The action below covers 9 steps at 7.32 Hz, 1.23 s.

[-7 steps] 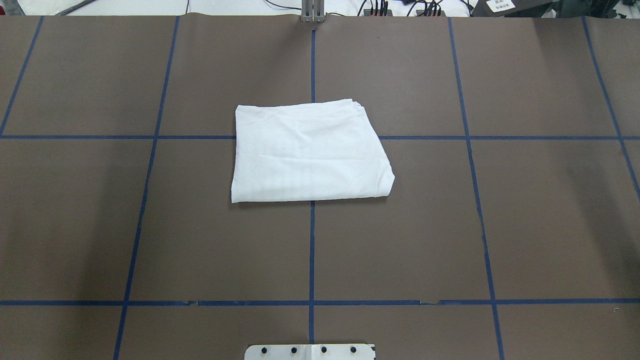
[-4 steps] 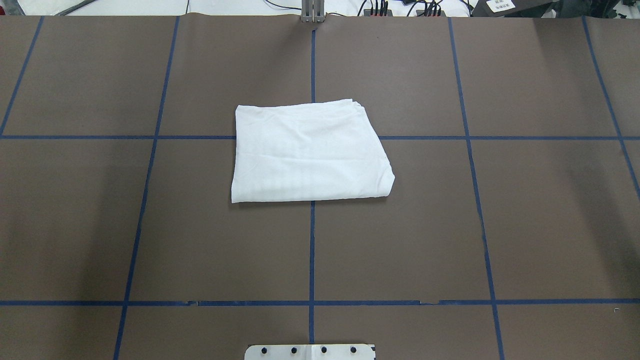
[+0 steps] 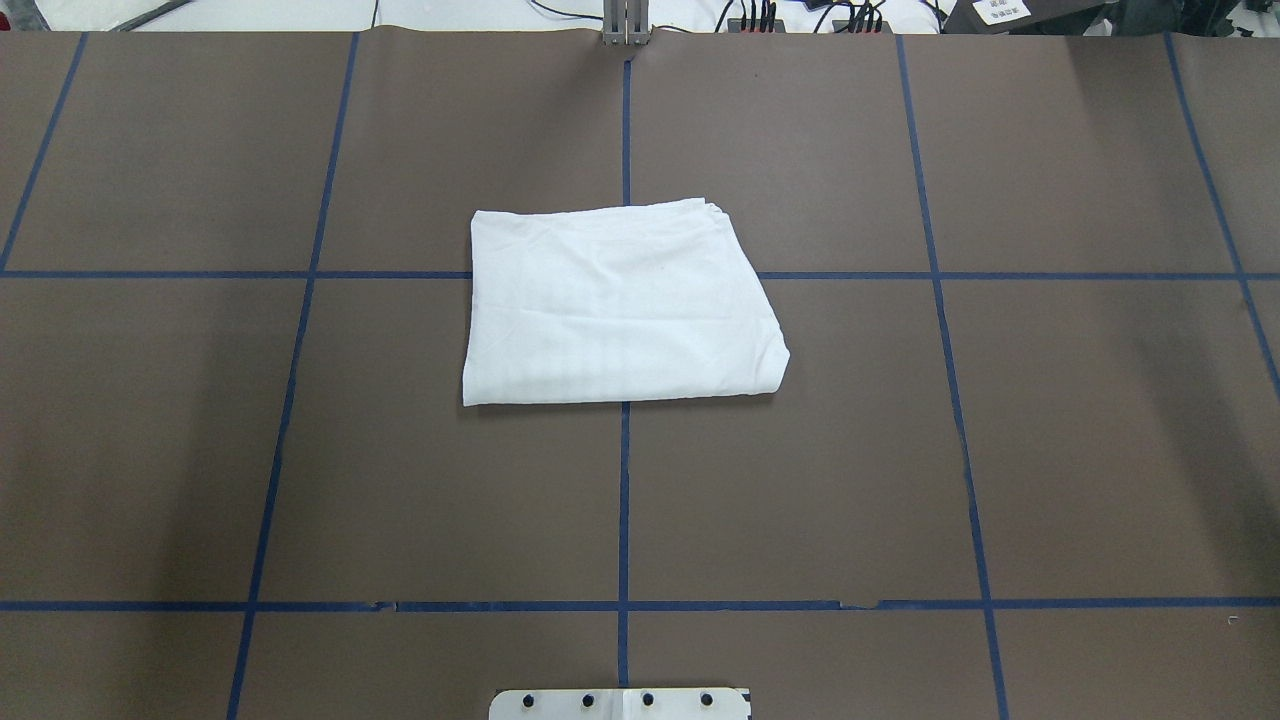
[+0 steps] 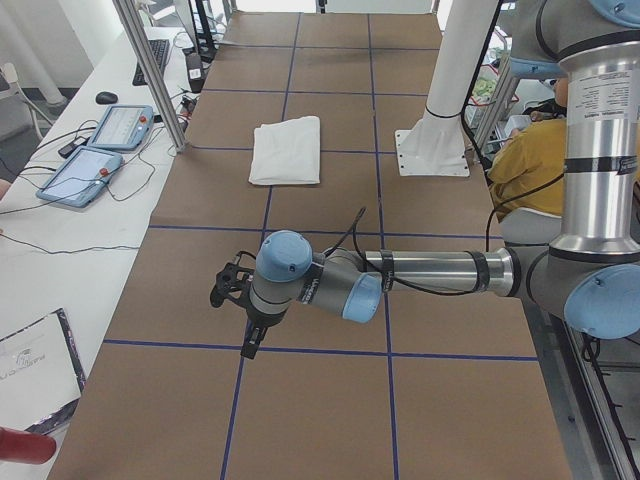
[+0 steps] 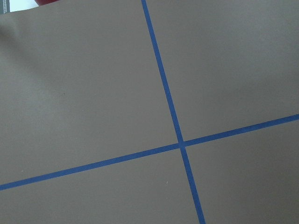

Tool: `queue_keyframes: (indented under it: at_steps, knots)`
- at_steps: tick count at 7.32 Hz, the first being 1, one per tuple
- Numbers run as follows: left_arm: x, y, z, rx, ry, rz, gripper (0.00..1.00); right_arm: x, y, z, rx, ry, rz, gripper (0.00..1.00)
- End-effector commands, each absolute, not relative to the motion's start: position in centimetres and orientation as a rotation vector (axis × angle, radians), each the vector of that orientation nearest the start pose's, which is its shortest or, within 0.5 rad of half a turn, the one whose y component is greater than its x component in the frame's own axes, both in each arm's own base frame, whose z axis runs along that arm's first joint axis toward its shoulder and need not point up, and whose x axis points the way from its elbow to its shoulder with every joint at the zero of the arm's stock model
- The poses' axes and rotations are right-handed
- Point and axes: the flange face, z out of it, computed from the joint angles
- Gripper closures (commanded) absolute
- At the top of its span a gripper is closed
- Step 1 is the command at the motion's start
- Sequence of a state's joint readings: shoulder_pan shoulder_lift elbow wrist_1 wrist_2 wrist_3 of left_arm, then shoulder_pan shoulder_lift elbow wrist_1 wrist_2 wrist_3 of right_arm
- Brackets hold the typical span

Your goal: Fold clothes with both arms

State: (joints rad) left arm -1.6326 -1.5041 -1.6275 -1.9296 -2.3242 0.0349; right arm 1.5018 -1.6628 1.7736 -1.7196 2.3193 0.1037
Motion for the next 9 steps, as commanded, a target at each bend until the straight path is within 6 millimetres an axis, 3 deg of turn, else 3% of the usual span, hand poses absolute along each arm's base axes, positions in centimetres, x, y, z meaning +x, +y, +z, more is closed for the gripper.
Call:
queue_keyframes:
  at_steps: [1,7,9]
  knots:
    - [-9.5,-47.7,62.5,0.369,0.729,0.109,0.01,3.4,-45.1,61.8,-0.1,-0.744,0.049,0.0]
    - [-9.4,-48.4,61.7,0.398,0.72,0.127,0.01,3.4,-46.3,61.0,-0.014,-0.756,0.111,0.0]
    - [-9.4,-48.3,62.4,0.386,0.722,0.125,0.01,3.3,-46.3,62.1,-0.02,-0.76,0.136,0.0]
